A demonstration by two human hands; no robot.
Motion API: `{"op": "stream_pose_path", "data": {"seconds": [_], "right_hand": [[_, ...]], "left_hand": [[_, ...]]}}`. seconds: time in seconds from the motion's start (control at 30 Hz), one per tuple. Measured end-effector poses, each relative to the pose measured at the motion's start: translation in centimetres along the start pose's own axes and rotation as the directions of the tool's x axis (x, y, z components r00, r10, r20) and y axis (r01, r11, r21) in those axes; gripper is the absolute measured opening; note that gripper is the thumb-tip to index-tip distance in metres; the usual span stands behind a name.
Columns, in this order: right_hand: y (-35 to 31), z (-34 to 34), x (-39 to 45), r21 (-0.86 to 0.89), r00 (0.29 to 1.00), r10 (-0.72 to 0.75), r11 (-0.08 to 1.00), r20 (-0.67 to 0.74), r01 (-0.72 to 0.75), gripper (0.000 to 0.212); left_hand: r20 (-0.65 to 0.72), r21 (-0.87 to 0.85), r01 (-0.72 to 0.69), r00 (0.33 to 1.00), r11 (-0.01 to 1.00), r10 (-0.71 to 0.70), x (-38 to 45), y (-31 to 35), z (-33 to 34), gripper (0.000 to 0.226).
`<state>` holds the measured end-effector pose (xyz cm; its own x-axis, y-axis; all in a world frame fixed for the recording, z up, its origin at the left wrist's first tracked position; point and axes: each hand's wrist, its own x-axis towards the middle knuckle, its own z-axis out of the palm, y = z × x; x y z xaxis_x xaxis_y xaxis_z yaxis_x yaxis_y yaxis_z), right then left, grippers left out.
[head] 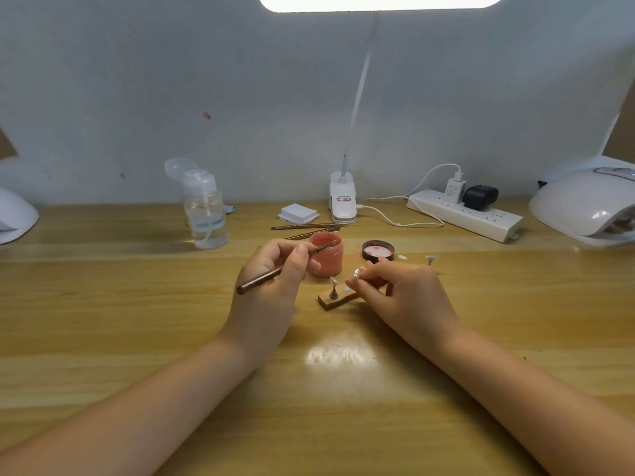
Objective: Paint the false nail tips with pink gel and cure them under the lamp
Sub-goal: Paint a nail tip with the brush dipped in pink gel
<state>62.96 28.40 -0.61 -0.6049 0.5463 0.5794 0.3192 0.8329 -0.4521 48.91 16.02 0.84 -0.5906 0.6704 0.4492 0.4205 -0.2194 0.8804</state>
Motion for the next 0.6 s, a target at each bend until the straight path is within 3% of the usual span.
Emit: {"op": "stream_pose_path", "data": {"seconds": [0.2, 0.43, 0.6], "right_hand": [[0.1, 0.0, 0.0, 0.086, 1.0, 0.017, 0.996, 0.022, -0.019, 0.008], [-0.4, -0.1, -0.3, 0.159, 0.997, -0.077, 0.984, -0.013, 0.078, 0.007], [-0.5, 0.0, -0.4, 0.118, 0.995, -0.087, 0.989, -0.042, 0.092, 0.005]], "left_hand": [[-0.076, 0.103, 0.138, 0.989, 0.985, -0.13, 3.9, 2.2, -0.9, 0.016], [0.146, 0.479, 0.192, 0.945, 0.857, -0.293, 9.2, 4.5, -0.1, 0.012], [0.155, 0.589, 0.208, 0.919, 0.781, -0.361, 11.5, 4.4, 1.2, 0.015]]}}
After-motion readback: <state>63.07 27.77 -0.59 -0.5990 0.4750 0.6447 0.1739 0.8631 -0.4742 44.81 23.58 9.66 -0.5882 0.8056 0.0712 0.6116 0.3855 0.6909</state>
